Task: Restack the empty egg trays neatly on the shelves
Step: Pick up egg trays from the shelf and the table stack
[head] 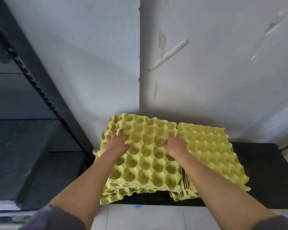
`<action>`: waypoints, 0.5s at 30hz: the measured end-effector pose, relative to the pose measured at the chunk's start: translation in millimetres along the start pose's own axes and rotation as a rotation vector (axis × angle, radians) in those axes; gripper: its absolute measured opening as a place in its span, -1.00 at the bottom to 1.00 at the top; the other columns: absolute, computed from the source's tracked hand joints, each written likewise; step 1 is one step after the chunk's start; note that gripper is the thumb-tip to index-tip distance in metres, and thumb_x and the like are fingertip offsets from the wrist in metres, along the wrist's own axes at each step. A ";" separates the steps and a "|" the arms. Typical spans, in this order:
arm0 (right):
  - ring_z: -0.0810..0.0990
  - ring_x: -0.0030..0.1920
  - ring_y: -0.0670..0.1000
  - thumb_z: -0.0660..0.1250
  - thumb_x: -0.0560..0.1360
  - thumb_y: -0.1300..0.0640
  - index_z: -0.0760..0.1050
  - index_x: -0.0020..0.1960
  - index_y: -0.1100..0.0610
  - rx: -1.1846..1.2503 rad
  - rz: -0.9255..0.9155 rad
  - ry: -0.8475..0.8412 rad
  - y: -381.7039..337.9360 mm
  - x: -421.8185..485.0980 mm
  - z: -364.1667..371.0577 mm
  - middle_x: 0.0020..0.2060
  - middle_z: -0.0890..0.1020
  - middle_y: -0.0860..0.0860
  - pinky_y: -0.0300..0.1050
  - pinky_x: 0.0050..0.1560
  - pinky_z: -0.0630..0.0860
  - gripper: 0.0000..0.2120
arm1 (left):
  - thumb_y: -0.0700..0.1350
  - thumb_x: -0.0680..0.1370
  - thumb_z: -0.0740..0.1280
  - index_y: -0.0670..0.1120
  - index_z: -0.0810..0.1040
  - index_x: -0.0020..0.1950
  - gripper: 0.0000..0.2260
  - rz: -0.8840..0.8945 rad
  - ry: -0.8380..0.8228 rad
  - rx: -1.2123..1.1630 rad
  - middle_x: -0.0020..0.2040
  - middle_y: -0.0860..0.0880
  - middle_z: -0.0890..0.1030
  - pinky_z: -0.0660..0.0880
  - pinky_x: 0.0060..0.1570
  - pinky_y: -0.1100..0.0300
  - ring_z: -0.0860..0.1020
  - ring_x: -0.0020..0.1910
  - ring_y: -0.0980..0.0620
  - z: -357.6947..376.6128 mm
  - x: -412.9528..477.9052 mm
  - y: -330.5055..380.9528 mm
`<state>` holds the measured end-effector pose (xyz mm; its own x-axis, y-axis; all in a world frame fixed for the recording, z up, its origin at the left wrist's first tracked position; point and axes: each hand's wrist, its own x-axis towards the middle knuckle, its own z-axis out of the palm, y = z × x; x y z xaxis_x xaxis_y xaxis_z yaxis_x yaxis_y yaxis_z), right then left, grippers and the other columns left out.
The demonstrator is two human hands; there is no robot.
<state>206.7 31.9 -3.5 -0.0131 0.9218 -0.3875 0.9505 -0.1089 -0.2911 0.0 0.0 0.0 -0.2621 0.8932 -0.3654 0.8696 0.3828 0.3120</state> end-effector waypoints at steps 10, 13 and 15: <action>0.29 0.39 0.31 0.29 0.53 -0.09 -0.14 0.56 -0.03 0.377 0.274 -0.087 10.2 28.8 21.9 0.43 0.21 0.26 0.13 0.33 0.31 -0.21 | 0.00 0.44 0.37 -0.05 0.33 0.34 -0.50 -0.349 0.026 -0.431 0.21 -0.10 0.48 0.47 0.05 -0.07 0.44 0.18 -0.17 21.4 12.5 -27.3; 0.37 0.30 0.32 0.33 0.48 -0.12 -0.06 0.55 -0.05 0.444 0.271 0.005 10.3 26.8 15.2 0.36 0.24 0.28 0.15 0.27 0.37 -0.20 | -0.04 0.45 0.34 -0.05 0.35 0.34 -0.53 -0.309 0.109 -0.417 0.19 -0.10 0.49 0.45 0.07 -0.06 0.46 0.15 -0.17 14.9 9.8 -27.6; 0.36 0.29 0.33 0.35 0.47 -0.11 -0.04 0.54 -0.05 0.485 0.239 0.063 8.8 23.9 9.5 0.35 0.24 0.29 0.14 0.25 0.38 -0.20 | -0.13 0.46 0.35 -0.11 0.36 0.36 -0.53 -0.259 0.154 -0.495 0.19 -0.12 0.50 0.43 0.12 -0.01 0.49 0.09 -0.14 5.0 4.3 -25.2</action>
<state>211.8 49.4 -23.6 0.2185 0.8693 -0.4433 0.6718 -0.4635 -0.5778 -20.9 -7.0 -13.9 -0.5307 0.7652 -0.3644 0.4787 0.6254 0.6162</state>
